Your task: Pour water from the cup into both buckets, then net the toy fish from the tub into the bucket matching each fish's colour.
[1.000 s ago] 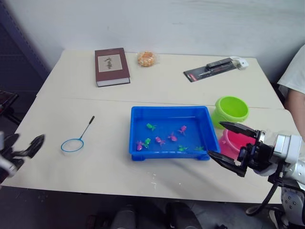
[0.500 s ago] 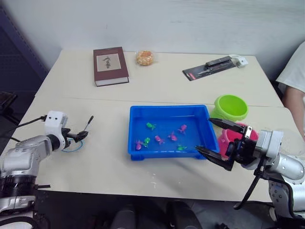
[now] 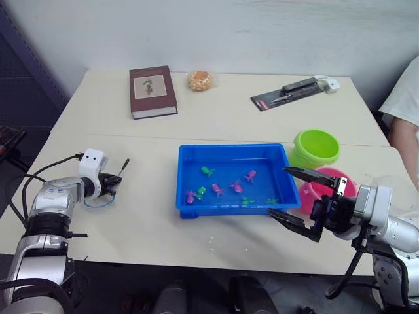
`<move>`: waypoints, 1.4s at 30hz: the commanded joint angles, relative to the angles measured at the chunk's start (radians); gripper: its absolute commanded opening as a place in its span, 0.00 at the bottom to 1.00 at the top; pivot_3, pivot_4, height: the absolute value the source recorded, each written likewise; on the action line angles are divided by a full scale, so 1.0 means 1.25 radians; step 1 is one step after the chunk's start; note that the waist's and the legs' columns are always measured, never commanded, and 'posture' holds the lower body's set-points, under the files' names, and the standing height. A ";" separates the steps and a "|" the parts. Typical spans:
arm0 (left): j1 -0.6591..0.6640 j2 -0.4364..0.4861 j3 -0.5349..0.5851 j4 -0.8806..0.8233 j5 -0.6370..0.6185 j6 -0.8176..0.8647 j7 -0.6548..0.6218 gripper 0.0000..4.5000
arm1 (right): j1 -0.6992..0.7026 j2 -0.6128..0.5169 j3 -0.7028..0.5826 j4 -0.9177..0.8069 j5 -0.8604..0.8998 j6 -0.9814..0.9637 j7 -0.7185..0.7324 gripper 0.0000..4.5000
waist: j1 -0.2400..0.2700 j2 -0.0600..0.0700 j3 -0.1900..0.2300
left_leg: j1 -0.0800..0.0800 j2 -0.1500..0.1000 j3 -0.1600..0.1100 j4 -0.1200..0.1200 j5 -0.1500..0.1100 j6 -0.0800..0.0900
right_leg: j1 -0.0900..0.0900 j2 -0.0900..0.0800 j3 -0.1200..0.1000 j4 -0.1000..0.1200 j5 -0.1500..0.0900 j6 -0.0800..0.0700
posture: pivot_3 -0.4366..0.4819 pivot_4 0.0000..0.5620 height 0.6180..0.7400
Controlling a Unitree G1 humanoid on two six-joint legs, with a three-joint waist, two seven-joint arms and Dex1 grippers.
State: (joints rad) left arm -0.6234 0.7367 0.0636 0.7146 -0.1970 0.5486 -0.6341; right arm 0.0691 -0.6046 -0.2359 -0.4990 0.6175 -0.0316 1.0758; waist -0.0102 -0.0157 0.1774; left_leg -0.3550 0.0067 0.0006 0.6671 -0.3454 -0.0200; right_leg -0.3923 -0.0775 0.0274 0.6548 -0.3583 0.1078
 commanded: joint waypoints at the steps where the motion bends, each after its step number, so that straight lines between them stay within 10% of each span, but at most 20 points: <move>1: 0.004 0.026 0.064 -0.038 -0.063 -0.026 -0.106 0.01 | 0.007 -0.015 -0.015 -0.055 0.029 0.012 -0.017 1.00 | 0.004 0.000 0.000 | 0.000 0.000 0.000 0.000 0.000 0.000 | 0.000 0.000 0.000 0.000 0.000 0.000 | 0.48 0.27 1.00; 8: -0.009 0.135 0.080 -0.322 -0.184 -0.054 -0.426 0.01 | -0.059 -0.088 -0.007 -0.109 0.194 0.193 -0.074 1.00 | 0.003 -0.007 0.004 | -0.003 0.002 -0.003 0.001 0.001 -0.002 | -0.001 0.000 0.001 -0.001 0.000 0.000 | 0.48 0.27 1.00; 14: -0.062 0.163 -0.154 -0.582 -0.155 -0.140 -0.722 0.01 | -0.339 -0.192 0.155 -0.053 0.168 0.445 -0.157 1.00 | -0.003 -0.004 0.005 | -0.003 0.001 -0.004 0.001 0.002 -0.001 | -0.001 -0.001 0.001 -0.001 0.000 0.000 | 0.48 0.27 1.00; 22: -0.169 0.009 -0.292 -0.624 -0.125 -0.140 -0.703 0.01 | -0.574 -0.192 0.291 0.016 0.205 0.727 -0.171 1.00 | -0.003 -0.004 0.005 | -0.019 0.001 -0.006 0.009 0.001 0.000 | -0.014 0.000 -0.001 0.005 0.000 0.000 | 0.48 0.27 1.00; 42: -0.158 -0.049 -0.258 -0.592 -0.132 -0.101 -0.660 0.01 | -0.598 -0.088 0.270 -0.001 0.268 0.899 -0.261 1.00 | -0.014 -0.004 0.005 | -0.028 -0.002 -0.015 0.015 0.002 0.000 | -0.016 -0.002 -0.016 0.005 0.001 0.002 | 0.48 0.27 1.00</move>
State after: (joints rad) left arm -0.8188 0.6783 -0.2753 0.0104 -0.3472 0.4181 -1.4605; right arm -0.6655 -0.7271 0.1337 -0.4708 0.9337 1.0925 0.7570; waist -0.0271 -0.0205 0.1837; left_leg -0.3896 0.0040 -0.0178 0.6853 -0.3434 -0.0195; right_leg -0.4121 -0.0801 0.0076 0.6610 -0.3569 0.1097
